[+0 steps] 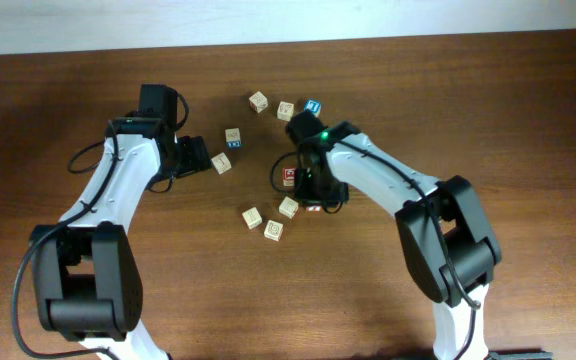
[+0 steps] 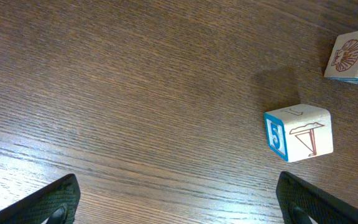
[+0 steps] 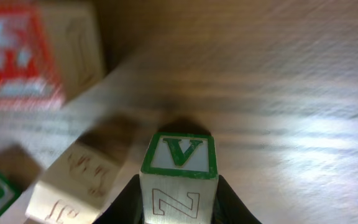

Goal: Rotate 5 blocks

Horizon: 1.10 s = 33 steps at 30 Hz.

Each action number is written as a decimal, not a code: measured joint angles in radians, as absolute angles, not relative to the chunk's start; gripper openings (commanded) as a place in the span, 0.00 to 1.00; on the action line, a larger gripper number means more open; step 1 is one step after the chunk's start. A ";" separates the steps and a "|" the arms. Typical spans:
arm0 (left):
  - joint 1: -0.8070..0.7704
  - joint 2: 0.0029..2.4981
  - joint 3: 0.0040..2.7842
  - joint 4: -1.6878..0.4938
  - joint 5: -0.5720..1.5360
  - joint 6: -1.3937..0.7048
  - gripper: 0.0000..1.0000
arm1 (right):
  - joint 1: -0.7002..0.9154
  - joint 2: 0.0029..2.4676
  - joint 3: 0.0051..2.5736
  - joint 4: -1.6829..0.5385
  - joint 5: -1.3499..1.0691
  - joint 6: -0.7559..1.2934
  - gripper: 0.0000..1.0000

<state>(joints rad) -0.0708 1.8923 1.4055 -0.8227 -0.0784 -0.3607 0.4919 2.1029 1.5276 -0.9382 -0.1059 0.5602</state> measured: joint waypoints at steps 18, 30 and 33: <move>-0.071 1.892 1.406 -0.823 -0.079 -0.361 0.99 | 0.345 2.102 1.528 -0.906 -0.091 0.348 0.54; -0.071 1.892 1.406 -0.823 -0.078 -0.361 0.99 | 0.351 2.105 1.711 -0.971 -0.094 0.328 0.62; -0.071 1.892 1.406 -0.823 -0.079 -0.361 0.99 | 0.371 2.105 1.743 -0.903 -0.102 0.333 0.60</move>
